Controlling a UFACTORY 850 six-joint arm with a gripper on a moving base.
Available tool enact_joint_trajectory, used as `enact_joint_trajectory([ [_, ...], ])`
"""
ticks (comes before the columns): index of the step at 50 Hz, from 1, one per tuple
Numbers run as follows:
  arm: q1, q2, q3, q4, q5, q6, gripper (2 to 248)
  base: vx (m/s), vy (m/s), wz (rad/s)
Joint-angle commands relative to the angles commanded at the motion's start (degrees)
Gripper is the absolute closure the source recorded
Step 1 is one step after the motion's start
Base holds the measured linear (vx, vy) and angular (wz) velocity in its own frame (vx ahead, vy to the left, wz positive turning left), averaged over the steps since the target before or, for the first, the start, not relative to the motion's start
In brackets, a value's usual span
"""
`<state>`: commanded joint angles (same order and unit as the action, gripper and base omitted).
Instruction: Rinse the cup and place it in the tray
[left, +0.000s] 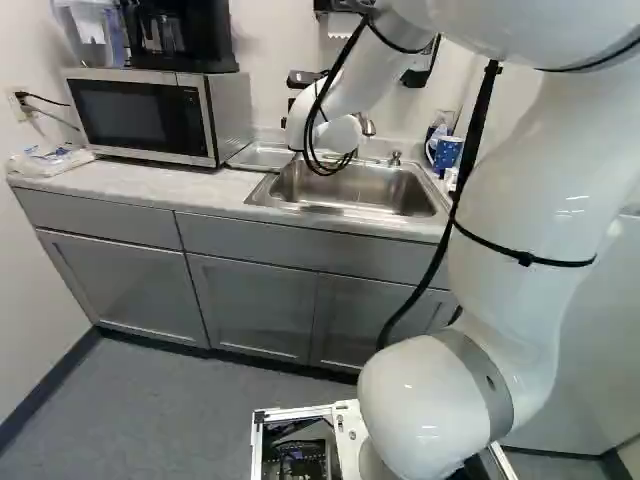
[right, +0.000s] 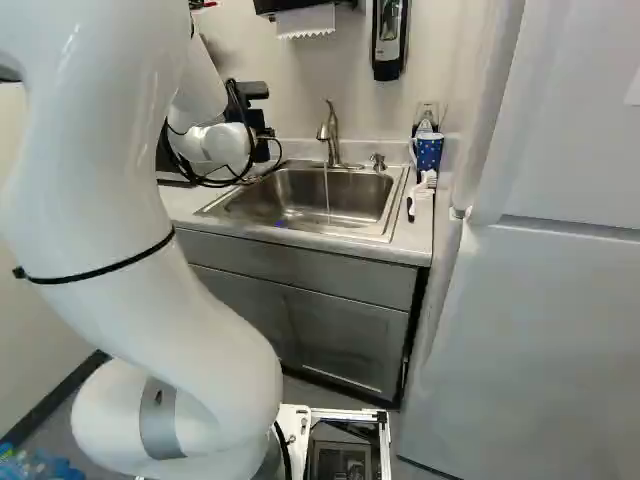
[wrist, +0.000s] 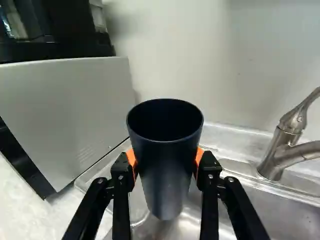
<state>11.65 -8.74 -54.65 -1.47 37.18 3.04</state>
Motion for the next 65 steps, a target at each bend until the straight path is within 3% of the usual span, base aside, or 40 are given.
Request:
enact_joint_trajectory([
  [65, 4.4, -22.5, -20.6, 0.0, 1.8, 0.0, 125, 0.000, 0.000, 0.000],
])
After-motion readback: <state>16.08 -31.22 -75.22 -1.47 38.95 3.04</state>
